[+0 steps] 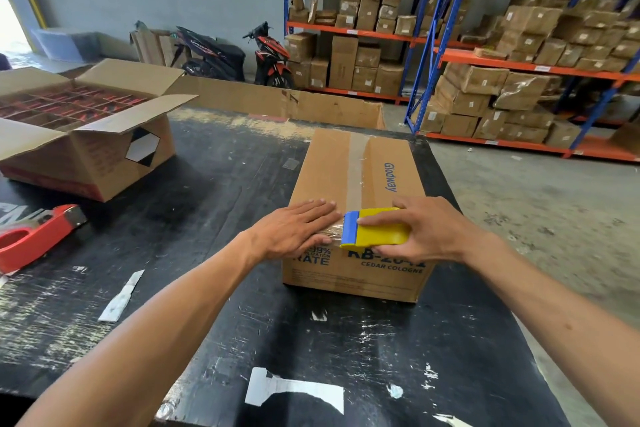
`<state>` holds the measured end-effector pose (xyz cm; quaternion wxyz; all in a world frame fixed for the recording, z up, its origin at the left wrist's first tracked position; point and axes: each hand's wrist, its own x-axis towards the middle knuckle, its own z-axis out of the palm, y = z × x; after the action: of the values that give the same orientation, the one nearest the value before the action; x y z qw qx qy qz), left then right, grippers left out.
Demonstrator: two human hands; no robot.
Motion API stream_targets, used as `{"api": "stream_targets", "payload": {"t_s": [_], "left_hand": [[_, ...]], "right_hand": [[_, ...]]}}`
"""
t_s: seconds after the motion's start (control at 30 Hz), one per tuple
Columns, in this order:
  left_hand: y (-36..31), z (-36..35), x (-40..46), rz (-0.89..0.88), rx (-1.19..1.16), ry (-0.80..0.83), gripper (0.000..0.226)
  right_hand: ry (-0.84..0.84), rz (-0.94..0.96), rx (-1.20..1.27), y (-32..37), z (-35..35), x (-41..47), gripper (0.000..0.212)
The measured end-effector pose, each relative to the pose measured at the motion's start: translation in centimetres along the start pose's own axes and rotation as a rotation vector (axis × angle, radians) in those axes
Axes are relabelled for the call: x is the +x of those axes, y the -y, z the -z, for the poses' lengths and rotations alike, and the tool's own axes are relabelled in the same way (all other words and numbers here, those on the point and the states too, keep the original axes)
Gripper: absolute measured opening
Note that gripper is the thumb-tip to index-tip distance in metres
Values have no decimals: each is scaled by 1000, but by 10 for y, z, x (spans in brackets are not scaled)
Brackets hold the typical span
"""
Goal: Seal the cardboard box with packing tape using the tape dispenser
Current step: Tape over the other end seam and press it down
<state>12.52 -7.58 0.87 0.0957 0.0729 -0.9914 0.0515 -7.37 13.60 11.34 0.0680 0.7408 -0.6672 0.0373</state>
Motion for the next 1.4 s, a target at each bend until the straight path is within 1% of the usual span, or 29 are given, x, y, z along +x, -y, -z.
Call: {"api": "stream_targets", "payload": {"t_s": [0.13, 0.27, 0.33, 0.53, 0.7, 0.8, 0.9, 0.93, 1.2, 1.3, 1.4], "left_hand": [[-1, 2, -2, 7, -25, 6, 69], [0, 1, -4, 20, -30, -14, 67], [-3, 1, -1, 18, -17, 1, 68], [-12, 9, 4, 21, -27, 23, 74], [-33, 20, 27, 24, 63, -36, 78], [-46, 17, 51, -8, 53, 4, 80], [-51, 5, 64, -36, 22, 125, 85], [-50, 2, 66, -36, 12, 141, 87], [-34, 5, 60, -62, 21, 147, 97], [-29, 7, 56, -65, 8, 163, 88], [-21, 7, 52, -76, 12, 158, 85]], "right_hand": [[-9, 18, -3, -8, -2, -11, 58], [-34, 3, 5, -35, 5, -42, 53], [-50, 2, -4, -44, 4, -54, 53], [-20, -18, -73, -49, -5, -49, 54], [9, -81, -57, -52, -6, -46, 55], [-27, -56, -64, -52, -6, -46, 54], [-66, -39, -71, -53, -8, -48, 52], [-68, -38, -74, -52, -10, -48, 52], [-83, -12, -65, -45, -8, -43, 53], [-85, 1, -95, -45, -7, -44, 53], [-56, -41, -90, -61, -4, -65, 51]]}}
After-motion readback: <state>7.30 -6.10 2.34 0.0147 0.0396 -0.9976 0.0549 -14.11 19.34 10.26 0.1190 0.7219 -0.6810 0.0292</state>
